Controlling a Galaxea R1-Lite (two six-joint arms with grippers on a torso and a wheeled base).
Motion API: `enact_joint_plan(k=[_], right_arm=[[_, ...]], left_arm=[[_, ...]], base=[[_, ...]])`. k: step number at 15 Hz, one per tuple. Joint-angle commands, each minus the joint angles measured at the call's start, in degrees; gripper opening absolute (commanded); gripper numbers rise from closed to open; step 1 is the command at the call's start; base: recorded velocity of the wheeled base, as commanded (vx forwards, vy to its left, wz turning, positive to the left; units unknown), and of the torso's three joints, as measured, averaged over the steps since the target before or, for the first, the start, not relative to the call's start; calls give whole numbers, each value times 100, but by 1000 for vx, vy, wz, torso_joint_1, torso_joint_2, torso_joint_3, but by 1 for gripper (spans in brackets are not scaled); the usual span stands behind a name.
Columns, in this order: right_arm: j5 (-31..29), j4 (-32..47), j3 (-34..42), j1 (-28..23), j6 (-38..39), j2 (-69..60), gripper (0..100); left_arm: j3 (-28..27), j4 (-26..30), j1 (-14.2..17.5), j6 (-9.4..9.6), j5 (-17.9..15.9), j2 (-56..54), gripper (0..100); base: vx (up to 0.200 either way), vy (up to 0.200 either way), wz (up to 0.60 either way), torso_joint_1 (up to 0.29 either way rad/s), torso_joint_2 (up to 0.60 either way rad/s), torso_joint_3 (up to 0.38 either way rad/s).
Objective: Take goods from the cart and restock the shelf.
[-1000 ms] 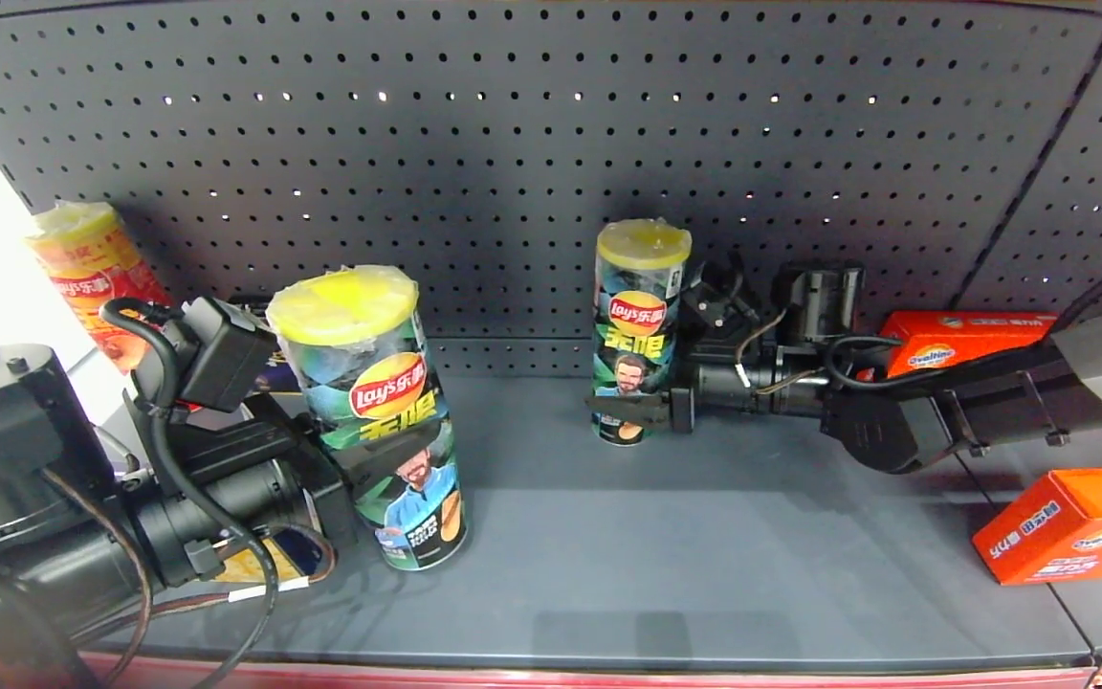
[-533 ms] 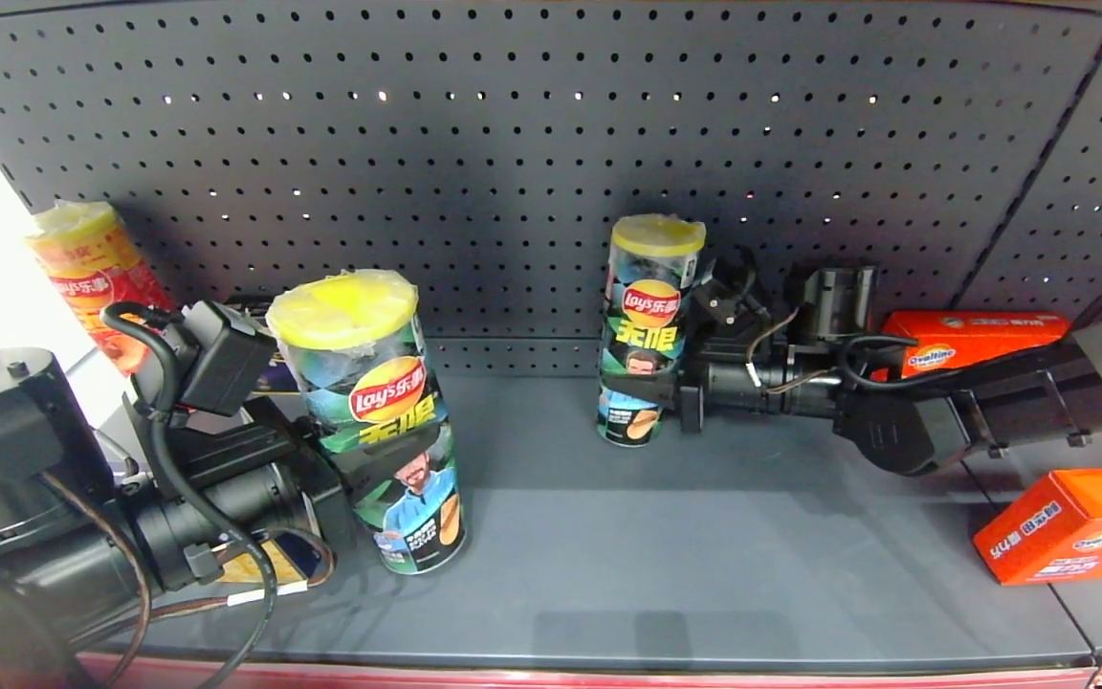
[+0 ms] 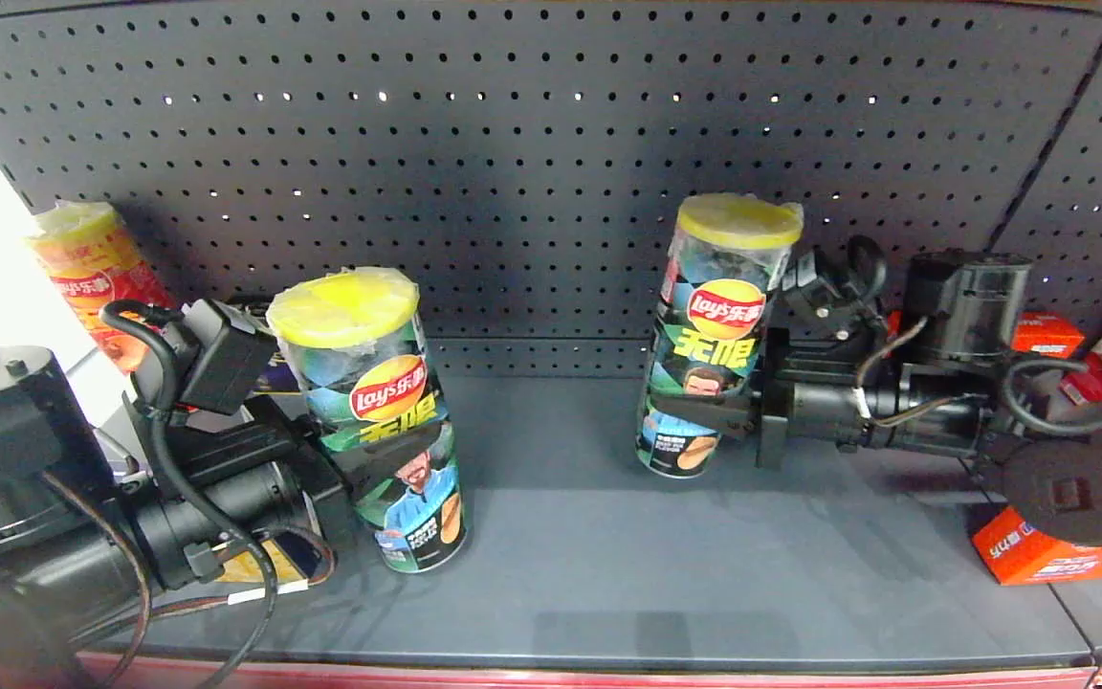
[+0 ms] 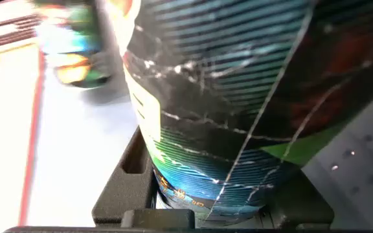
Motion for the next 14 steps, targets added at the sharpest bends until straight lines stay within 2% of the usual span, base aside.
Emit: enact_joint_plan(k=[1, 4, 7, 14], right_arm=[[-24, -313, 961, 237, -4, -969, 0], [-305, -365, 1752, 597, -30, -1329, 0], [-472, -699, 2191, 870, -39, -1267, 0], [-525, -1104, 2288, 852, -56, -591, 0]], left_arm=[[16, -4, 2, 2, -2, 0, 0], [-28, -4, 2, -7, -2, 9, 0], [-37, -4, -7, -7, -2, 26, 0], [-37, -4, 2, -7, -10, 17, 0]], base=[[0, 0, 0, 0, 0, 0], [0, 0, 0, 0, 0, 0], [0, 0, 0, 0, 0, 0], [0, 0, 0, 0, 0, 0]])
